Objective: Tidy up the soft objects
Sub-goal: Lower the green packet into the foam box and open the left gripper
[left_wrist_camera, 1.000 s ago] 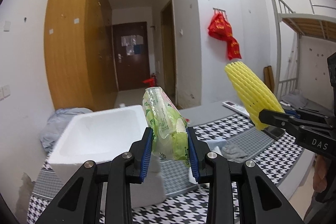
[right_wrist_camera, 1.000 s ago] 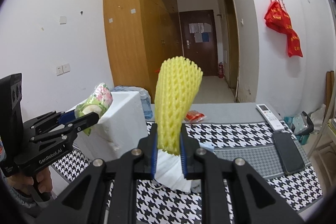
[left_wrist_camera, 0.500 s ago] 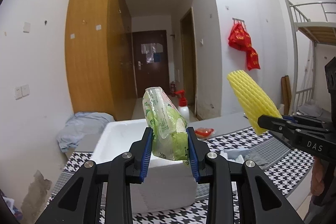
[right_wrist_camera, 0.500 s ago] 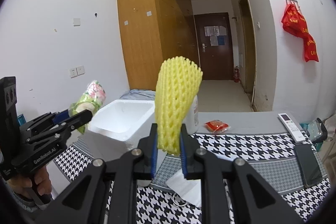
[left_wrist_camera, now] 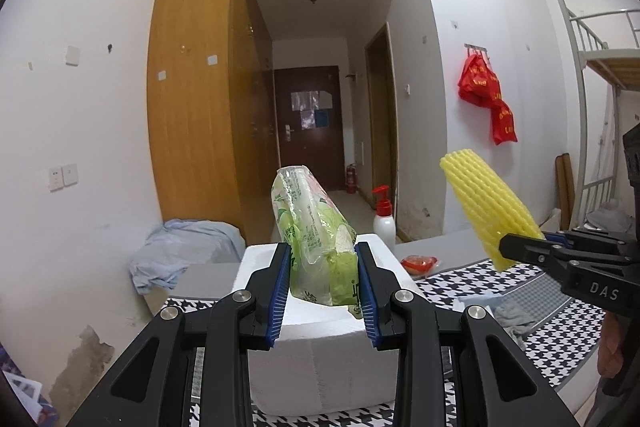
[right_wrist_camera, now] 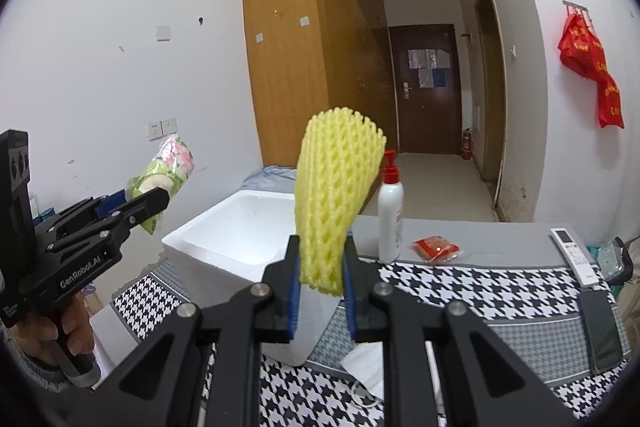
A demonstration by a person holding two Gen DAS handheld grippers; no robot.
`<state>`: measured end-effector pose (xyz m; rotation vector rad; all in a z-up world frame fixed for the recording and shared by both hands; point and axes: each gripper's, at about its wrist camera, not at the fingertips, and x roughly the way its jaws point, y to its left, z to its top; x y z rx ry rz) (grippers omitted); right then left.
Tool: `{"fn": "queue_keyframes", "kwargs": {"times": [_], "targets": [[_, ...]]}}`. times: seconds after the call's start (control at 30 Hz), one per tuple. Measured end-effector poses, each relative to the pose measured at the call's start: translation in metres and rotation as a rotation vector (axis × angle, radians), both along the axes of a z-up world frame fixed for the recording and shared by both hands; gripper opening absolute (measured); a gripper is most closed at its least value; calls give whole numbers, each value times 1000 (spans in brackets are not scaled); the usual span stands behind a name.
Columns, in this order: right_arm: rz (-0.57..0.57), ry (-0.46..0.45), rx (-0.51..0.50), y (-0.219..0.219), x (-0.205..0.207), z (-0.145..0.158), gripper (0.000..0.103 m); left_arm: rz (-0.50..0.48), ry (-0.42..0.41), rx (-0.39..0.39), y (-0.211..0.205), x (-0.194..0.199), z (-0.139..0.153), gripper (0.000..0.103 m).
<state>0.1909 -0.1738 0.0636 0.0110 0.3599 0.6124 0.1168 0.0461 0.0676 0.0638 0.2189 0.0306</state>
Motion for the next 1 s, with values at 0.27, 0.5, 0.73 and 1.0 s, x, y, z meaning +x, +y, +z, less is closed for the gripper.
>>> {"fn": "queue_keyframes", "kwargs": {"times": [0.27,0.5,0.73,1.0], "targets": [[53,-5,-20,23,4,3,22,16,2,-1,7,5,-1,34],[78,-7,-32,38,8,5,22,24,9,-5,8,11,-2,34],[107,-5,-33,49,15,5,22,32,34,-17,13,23,-6,34],[112,1,-45,57,22,5,22,13,67,-41,18,42,-8,34]]}}
